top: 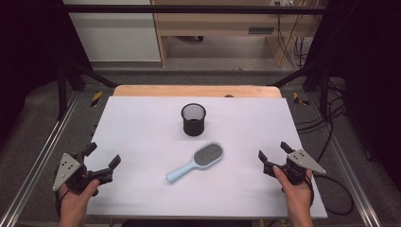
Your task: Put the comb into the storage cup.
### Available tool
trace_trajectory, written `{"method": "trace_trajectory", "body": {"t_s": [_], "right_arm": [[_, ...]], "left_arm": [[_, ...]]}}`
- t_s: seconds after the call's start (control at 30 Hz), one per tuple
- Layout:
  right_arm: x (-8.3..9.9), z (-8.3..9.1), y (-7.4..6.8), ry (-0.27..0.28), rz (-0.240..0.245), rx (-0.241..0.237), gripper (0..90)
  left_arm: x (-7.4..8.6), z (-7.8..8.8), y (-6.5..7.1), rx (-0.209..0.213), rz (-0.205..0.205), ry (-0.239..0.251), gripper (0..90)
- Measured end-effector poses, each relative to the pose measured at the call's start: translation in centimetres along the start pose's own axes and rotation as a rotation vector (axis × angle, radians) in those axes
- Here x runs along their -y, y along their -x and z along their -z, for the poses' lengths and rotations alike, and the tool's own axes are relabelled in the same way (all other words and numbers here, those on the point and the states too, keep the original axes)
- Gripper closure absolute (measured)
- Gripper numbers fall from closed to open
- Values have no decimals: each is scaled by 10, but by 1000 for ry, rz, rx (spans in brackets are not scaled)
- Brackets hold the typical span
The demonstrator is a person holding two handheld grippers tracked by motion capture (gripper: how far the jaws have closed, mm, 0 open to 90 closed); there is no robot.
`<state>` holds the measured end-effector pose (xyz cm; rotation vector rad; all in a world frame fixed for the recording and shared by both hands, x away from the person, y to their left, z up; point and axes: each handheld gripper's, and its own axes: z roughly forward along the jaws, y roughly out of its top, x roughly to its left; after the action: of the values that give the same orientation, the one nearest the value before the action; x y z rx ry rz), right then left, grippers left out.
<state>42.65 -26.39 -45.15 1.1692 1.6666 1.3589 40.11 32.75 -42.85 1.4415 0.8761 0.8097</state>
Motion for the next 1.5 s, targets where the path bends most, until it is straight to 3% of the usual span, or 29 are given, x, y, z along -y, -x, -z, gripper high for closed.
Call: {"method": "trace_trajectory", "body": {"t_s": [0.1, 0.5, 0.53, 0.57, 0.6, 0.73, 0.77, 0.8, 0.93, 1.2, 1.5], "right_arm": [[1, -2, 0, -19, -14, -8, 101], [-5, -5, -2, -45, -37, 30, 152], [-8, -7, -3, -47, -48, 37, 196], [-15, -12, -7, -68, -21, 34, 289], [-15, -12, -7, -68, -21, 34, 289], [-25, -22, -16, -106, 37, 20, 472], [-29, -29, -20, -126, 45, 11, 599], [-29, -29, -20, -126, 45, 11, 599], [-39, -46, -31, -178, 76, -28, 767], [-43, -79, -50, -293, 88, -81, 889], [-32, -111, -70, -384, 103, -117, 900]], "left_arm": [[1, -2, 2, 3, -5, -8, 17], [3, -5, 8, 15, -13, -33, 19], [3, -5, 8, 14, -12, -32, 19], [3, -4, 6, 10, -9, -34, 19], [3, -4, 6, 10, -9, -34, 19], [3, -2, 4, -2, 2, -28, 20], [3, -2, 3, -5, 4, -28, 20], [3, -2, 3, -6, 5, -28, 20], [4, -2, 3, -8, 5, -34, 22], [5, -4, 5, -4, -1, -50, 24], [6, -6, 6, 1, 0, -65, 28]]}}
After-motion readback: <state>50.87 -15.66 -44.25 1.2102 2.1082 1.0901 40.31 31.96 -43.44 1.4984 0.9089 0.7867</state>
